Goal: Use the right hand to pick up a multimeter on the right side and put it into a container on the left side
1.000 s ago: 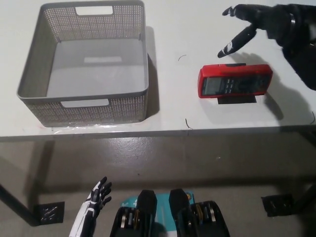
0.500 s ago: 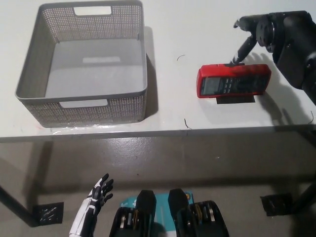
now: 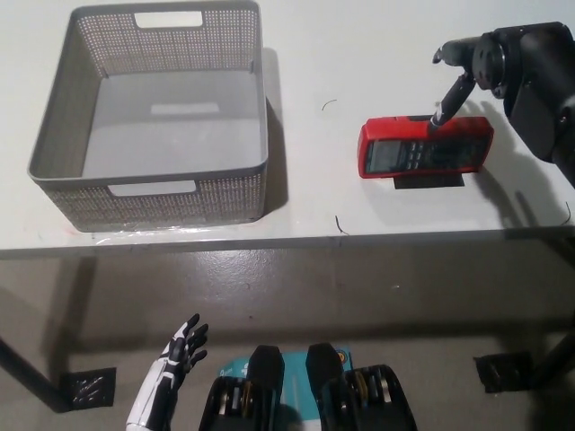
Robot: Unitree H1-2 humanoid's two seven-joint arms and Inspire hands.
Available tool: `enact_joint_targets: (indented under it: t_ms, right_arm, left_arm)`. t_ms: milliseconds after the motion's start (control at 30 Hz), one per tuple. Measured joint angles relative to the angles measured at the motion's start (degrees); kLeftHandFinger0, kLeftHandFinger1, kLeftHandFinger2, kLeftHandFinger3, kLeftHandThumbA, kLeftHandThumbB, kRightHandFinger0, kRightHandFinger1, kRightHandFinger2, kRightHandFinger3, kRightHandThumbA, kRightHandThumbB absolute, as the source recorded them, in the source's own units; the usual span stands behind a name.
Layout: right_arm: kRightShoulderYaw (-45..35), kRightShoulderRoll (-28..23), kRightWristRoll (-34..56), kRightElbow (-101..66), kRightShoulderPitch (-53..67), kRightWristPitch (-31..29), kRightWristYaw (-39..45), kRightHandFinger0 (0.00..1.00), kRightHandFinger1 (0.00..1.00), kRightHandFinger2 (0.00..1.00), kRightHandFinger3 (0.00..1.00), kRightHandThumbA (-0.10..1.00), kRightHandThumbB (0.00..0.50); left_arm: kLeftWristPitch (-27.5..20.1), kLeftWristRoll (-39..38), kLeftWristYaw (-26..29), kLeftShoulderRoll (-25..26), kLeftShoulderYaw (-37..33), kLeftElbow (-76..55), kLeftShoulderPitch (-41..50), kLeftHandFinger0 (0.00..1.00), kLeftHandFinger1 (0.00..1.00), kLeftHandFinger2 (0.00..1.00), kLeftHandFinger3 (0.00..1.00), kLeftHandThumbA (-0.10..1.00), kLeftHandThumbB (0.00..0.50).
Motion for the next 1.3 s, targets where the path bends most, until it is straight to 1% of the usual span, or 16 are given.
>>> enact_joint_targets:
  t_ms: [133,267,333,400,500,667,733,767,833,867,900,967,1000,1100,1133,1300]
  right_arm:
    - [-1.3,0.0,0.2,0.1,0.0,0.1,1.0,1.0,1.0,1.0,1.0,1.0,0.5]
    - [-1.8,0.0,0.2,0.8,-0.3,0.0,1.8,1.0,1.0,1.0,1.0,1.0,0.497]
    - [-2.5,0.1,0.4,1.2,-0.5,0.0,2.3,1.0,1.0,1.0,1.0,1.0,0.5]
    - [-3.2,0.2,0.5,2.0,-0.9,0.0,2.9,1.0,1.0,1.0,1.0,1.0,0.491]
    - [-3.9,0.4,0.6,2.9,-1.3,-0.2,3.4,1.0,1.0,1.0,1.0,1.0,0.5]
    - [-3.5,0.9,0.3,5.4,-1.5,-2.3,3.6,1.0,1.0,1.0,1.0,1.0,0.5]
    - [-3.0,1.2,0.1,6.6,-1.5,-3.0,3.4,1.0,1.0,1.0,1.0,1.0,0.5]
    - [-2.9,1.4,0.1,7.4,-1.5,-3.4,3.3,1.0,1.0,1.0,1.0,1.0,0.463]
    - [-3.5,1.9,0.4,8.7,-1.5,-4.2,3.5,1.0,1.0,1.0,1.0,1.0,0.456]
    - [-4.0,2.0,0.6,9.4,-1.4,-4.9,3.6,1.0,1.0,1.0,1.0,1.0,0.484]
    - [-4.5,2.2,0.8,10.2,-1.4,-5.3,3.6,1.0,1.0,1.0,1.0,1.0,0.499]
    - [-5.6,2.8,1.1,11.5,-1.2,-5.4,3.5,1.0,1.0,1.0,1.0,1.0,0.5]
    - [-6.0,3.0,1.2,11.9,-0.9,-5.5,3.4,1.0,1.0,1.0,1.0,1.0,0.5]
    - [-6.2,3.8,1.2,13.0,0.4,-6.5,2.9,1.0,1.0,1.0,1.0,1.0,0.5]
    - [-6.2,3.9,1.2,13.2,0.7,-6.7,2.8,1.0,1.0,1.0,1.0,1.0,0.5]
    - [-6.6,4.7,1.1,14.1,1.9,-7.6,0.3,1.0,1.0,1.0,1.0,1.0,0.5]
  left_arm:
    - [0.0,0.0,0.0,0.1,0.0,0.0,-0.1,1.0,1.0,1.0,1.0,1.0,0.447]
    - [0.1,0.0,0.0,0.1,0.0,0.0,-0.3,1.0,1.0,1.0,1.0,1.0,0.452]
    - [0.2,0.0,0.0,0.2,0.0,0.0,-0.5,1.0,1.0,1.0,1.0,1.0,0.449]
    - [0.2,0.0,0.0,0.2,0.0,0.0,-0.7,1.0,1.0,1.0,1.0,1.0,0.42]
    - [0.2,0.0,0.0,0.3,0.0,0.0,-0.8,1.0,1.0,1.0,1.0,1.0,0.414]
    - [0.2,0.0,0.0,0.4,-0.1,0.0,-0.9,1.0,1.0,1.0,1.0,1.0,0.423]
    - [0.2,0.0,0.0,0.4,-0.1,0.0,-1.0,1.0,1.0,1.0,1.0,1.0,0.456]
    - [0.3,0.0,0.0,0.4,-0.1,0.0,-1.1,1.0,1.0,1.0,1.0,1.0,0.456]
    - [0.3,0.0,0.0,0.4,-0.1,-0.1,-1.2,1.0,1.0,1.0,1.0,1.0,0.451]
    - [0.3,0.0,0.0,0.4,-0.1,0.0,-1.3,1.0,1.0,1.0,1.0,1.0,0.442]
    - [0.3,0.0,0.0,0.4,-0.2,0.0,-1.4,1.0,1.0,1.0,1.0,1.0,0.426]
    - [0.4,0.1,0.0,0.5,-0.2,0.0,-1.6,1.0,1.0,1.0,1.0,1.0,0.422]
    - [0.4,0.1,0.0,0.5,-0.3,0.0,-1.8,1.0,1.0,1.0,1.0,1.0,0.431]
    - [0.5,0.1,0.0,0.6,-0.4,0.0,-2.1,1.0,1.0,1.0,1.0,1.0,0.432]
    - [0.5,0.1,0.0,0.6,-0.4,0.0,-2.2,1.0,1.0,1.0,1.0,1.0,0.417]
    - [0.5,0.2,0.0,0.6,-0.8,0.0,-2.4,1.0,1.0,1.0,1.0,1.0,0.378]
